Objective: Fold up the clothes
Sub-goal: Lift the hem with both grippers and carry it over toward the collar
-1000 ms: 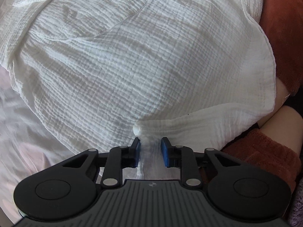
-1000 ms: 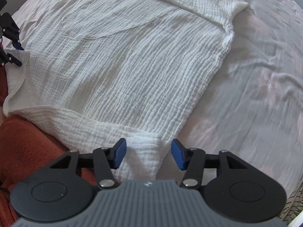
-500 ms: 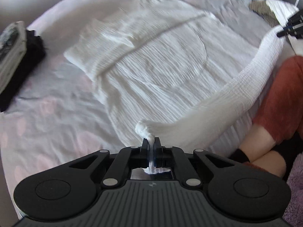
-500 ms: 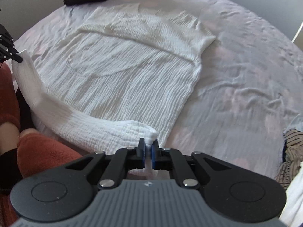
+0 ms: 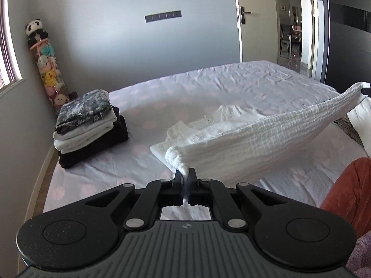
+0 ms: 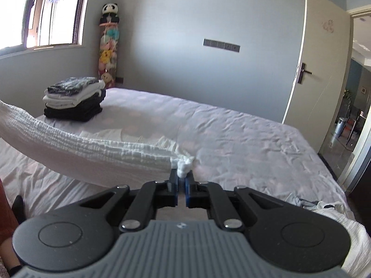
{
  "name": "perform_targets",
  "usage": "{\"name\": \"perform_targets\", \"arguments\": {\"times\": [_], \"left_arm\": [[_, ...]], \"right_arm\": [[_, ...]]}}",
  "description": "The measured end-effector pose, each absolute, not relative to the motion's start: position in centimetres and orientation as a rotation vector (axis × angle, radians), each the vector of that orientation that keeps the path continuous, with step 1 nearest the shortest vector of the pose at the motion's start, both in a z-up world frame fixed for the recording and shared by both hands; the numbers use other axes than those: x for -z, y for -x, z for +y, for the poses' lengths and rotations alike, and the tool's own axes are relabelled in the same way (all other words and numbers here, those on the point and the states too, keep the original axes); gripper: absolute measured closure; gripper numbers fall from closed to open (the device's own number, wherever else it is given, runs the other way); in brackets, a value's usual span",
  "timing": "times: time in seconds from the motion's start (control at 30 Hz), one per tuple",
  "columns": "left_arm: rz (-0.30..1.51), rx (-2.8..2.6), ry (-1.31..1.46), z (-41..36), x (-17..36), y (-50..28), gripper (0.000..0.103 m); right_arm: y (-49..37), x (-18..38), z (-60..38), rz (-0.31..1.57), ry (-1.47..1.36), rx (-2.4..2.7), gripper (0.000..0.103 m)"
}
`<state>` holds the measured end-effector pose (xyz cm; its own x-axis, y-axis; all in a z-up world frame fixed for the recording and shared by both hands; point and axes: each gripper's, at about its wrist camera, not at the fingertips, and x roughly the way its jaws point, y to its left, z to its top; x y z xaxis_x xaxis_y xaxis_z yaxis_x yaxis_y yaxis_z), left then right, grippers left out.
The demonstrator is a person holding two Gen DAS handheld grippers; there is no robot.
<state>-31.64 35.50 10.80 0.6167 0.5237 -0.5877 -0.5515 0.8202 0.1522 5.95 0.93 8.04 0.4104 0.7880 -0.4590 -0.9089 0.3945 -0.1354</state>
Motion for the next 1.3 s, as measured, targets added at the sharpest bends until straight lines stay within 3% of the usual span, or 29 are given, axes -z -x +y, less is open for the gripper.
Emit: {"name": "perform_targets", "arguments": {"times": [0.37, 0.83, 1.3], "left_arm": [[0.484, -0.661, 0.000, 30.5, -15.1, 36.5, 0.099], [0.385, -0.650, -0.044, 24.7, -16.4, 40.6, 0.099], [0.482, -0.718, -0.041, 28.3, -13.1, 37.4, 0.099]], "right_arm": [[-1.4, -13.4, -4.3, 0.130, 0.266, -1.061, 0.097], [3.6, -15.3, -12.0, 0.041, 0.120, -1.006, 0.097], [2.1, -13.0, -7.9, 0.107, 0.154, -1.027, 0.097]]}}
